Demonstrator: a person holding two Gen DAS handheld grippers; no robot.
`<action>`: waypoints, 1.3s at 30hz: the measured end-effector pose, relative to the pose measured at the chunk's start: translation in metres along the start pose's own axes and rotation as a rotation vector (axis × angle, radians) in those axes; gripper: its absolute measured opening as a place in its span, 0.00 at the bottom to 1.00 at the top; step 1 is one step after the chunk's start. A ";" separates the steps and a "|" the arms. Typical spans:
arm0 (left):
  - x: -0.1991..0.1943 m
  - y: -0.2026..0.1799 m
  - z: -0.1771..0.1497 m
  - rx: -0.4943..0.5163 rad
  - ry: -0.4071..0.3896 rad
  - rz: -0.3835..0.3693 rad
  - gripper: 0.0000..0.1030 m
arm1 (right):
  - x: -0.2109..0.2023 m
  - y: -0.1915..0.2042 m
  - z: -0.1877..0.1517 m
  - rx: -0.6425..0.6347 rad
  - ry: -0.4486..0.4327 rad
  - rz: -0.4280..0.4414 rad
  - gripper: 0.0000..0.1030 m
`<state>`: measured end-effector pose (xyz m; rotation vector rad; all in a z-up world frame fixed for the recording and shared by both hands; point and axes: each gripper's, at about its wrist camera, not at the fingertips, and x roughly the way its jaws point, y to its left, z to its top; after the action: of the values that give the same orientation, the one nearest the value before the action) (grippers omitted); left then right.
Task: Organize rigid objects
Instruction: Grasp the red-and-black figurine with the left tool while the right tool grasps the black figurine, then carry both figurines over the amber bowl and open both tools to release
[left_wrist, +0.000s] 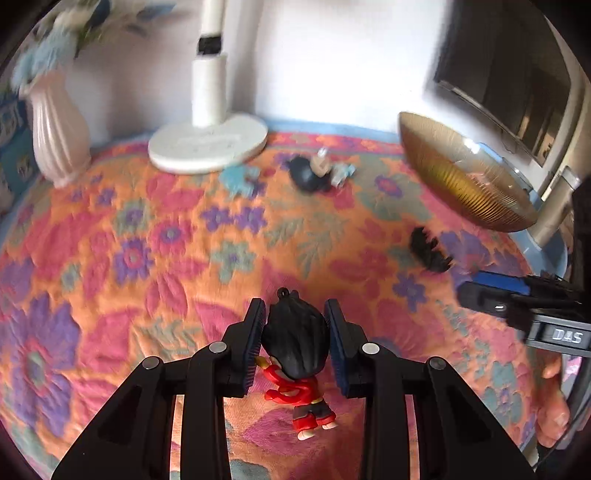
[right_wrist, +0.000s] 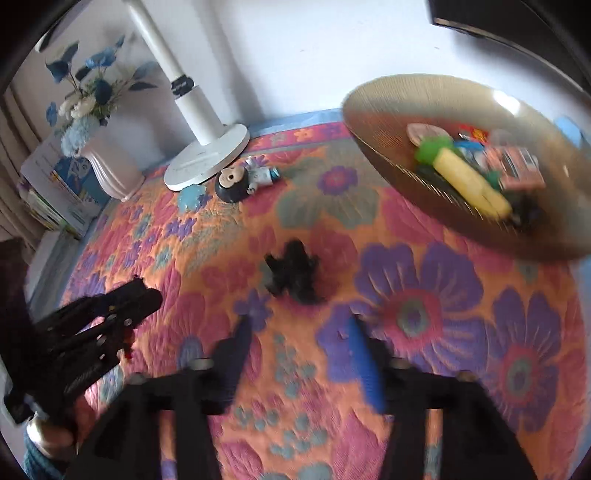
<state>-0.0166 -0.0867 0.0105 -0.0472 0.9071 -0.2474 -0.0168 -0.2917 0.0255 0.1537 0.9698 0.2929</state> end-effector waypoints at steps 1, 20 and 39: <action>-0.001 -0.001 0.001 0.000 0.000 -0.002 0.29 | 0.003 0.001 -0.001 -0.006 0.009 -0.011 0.53; -0.043 -0.004 -0.003 0.008 -0.182 -0.066 0.27 | -0.023 0.033 0.017 -0.088 -0.158 -0.113 0.31; -0.033 0.004 -0.015 0.050 0.033 -0.171 0.78 | -0.102 -0.052 0.021 0.108 -0.266 -0.149 0.31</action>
<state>-0.0469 -0.0740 0.0258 -0.0744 0.9302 -0.4311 -0.0439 -0.3730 0.1037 0.2121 0.7284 0.0799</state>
